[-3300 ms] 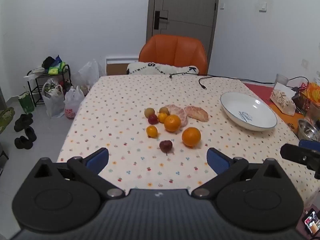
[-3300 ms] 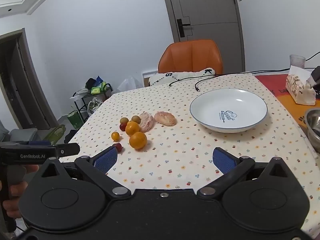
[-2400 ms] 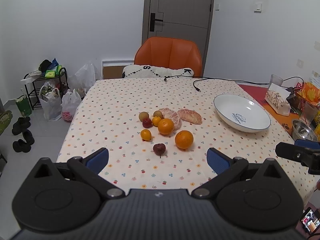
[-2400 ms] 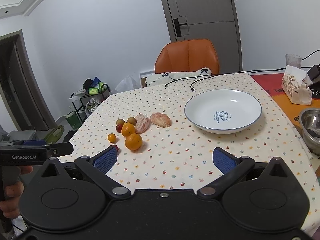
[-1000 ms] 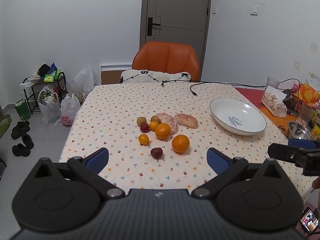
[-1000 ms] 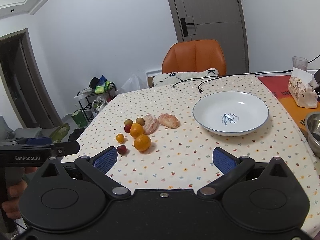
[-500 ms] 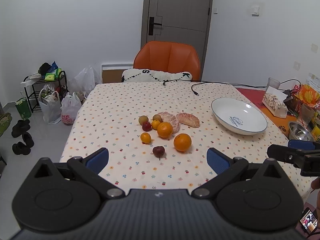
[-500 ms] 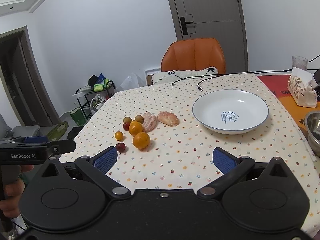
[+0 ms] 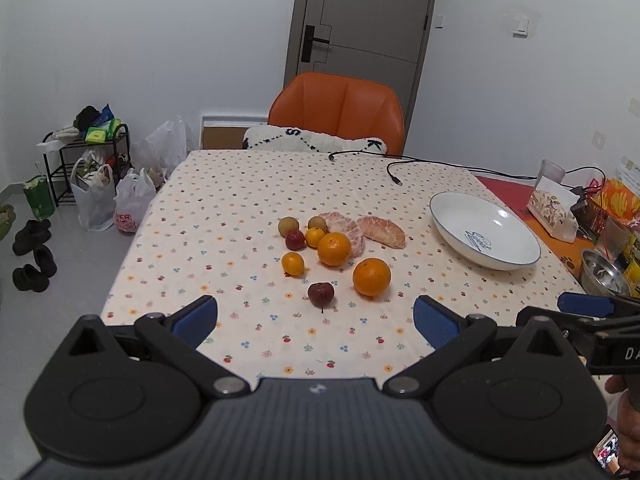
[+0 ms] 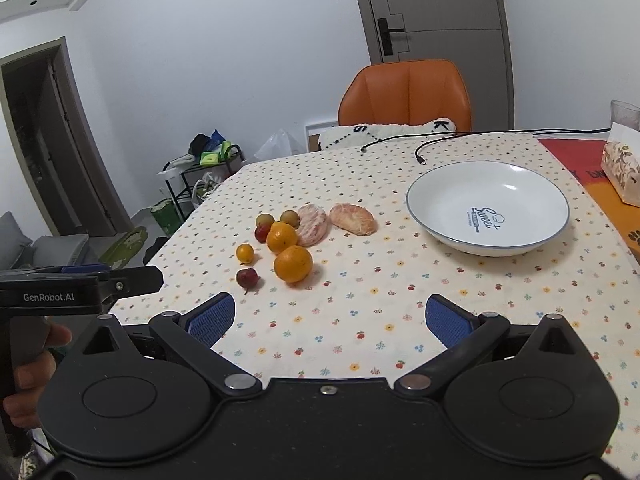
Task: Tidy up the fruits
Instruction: 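Close the left gripper on the dark red plum while the right gripper grasps a large orange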
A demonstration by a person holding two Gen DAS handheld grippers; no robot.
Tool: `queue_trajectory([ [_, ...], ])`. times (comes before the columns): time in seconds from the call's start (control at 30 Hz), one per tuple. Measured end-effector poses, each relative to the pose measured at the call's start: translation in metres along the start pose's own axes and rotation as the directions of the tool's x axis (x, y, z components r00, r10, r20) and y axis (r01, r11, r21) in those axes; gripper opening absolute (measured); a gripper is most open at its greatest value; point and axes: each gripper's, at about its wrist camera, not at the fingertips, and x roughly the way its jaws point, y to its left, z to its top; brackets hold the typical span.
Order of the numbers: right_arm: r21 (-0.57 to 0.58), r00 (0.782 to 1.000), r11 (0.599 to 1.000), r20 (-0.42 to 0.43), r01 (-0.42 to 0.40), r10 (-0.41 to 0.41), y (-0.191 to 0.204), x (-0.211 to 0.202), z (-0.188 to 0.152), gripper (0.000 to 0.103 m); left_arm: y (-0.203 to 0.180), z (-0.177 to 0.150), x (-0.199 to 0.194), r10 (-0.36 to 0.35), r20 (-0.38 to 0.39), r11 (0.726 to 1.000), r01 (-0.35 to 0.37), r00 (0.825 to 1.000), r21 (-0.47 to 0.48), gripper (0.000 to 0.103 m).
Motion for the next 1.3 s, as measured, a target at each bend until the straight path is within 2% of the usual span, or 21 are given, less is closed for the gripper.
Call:
queue_trajectory([
  [0.2, 0.035, 0.999, 0.998, -0.006, -0.045, 0.045, -0.006, 0.023, 0.000, 0.103, 0.008, -0.005, 0.025, -0.054, -0.019, 0.997, 0.053, 0.998, -0.060, 0.102],
  [0.33, 0.051, 0.997, 0.996, -0.006, -0.078, 0.079, -0.008, 0.038, 0.002, 0.102, 0.013, -0.007, 0.040, -0.063, -0.014, 0.994, 0.061, 0.998, -0.093, 0.101],
  [0.53, 0.070, 0.992, 0.990, -0.005, -0.123, 0.124, -0.013, 0.057, 0.005, 0.091, 0.018, -0.010, 0.057, -0.051, 0.009, 0.991, 0.052, 0.999, -0.127, 0.101],
  [0.63, 0.079, 0.991, 0.988, -0.010, -0.131, 0.132, -0.014, 0.066, 0.007, 0.089, 0.019, -0.010, 0.066, -0.058, 0.003, 0.990, 0.057, 0.998, -0.130, 0.100],
  [0.83, 0.070, 0.992, 0.991, -0.026, -0.118, 0.120, -0.014, 0.085, 0.009, 0.086, 0.016, -0.009, 0.086, -0.039, -0.025, 0.993, 0.036, 0.999, -0.109, 0.089],
  [0.9, 0.074, 0.992, 0.990, -0.035, -0.118, 0.121, -0.015, 0.090, 0.010, 0.084, 0.016, -0.008, 0.093, -0.053, -0.038, 0.992, 0.048, 0.998, -0.116, 0.082],
  [0.97, 0.082, 0.990, 0.988, -0.048, -0.128, 0.132, -0.016, 0.097, 0.010, 0.078, 0.014, -0.007, 0.099, -0.060, -0.055, 0.992, 0.053, 0.997, -0.118, 0.070],
  [1.03, 0.094, 0.987, 0.985, -0.057, -0.142, 0.147, -0.017, 0.102, 0.010, 0.076, 0.014, -0.007, 0.106, -0.066, -0.069, 0.991, 0.058, 0.995, -0.121, 0.064],
  [1.3, 0.129, 0.981, 0.977, -0.075, -0.169, 0.180, -0.021, 0.119, 0.011, 0.070, 0.010, -0.006, 0.122, -0.062, -0.094, 0.992, 0.051, 0.994, -0.115, 0.050],
])
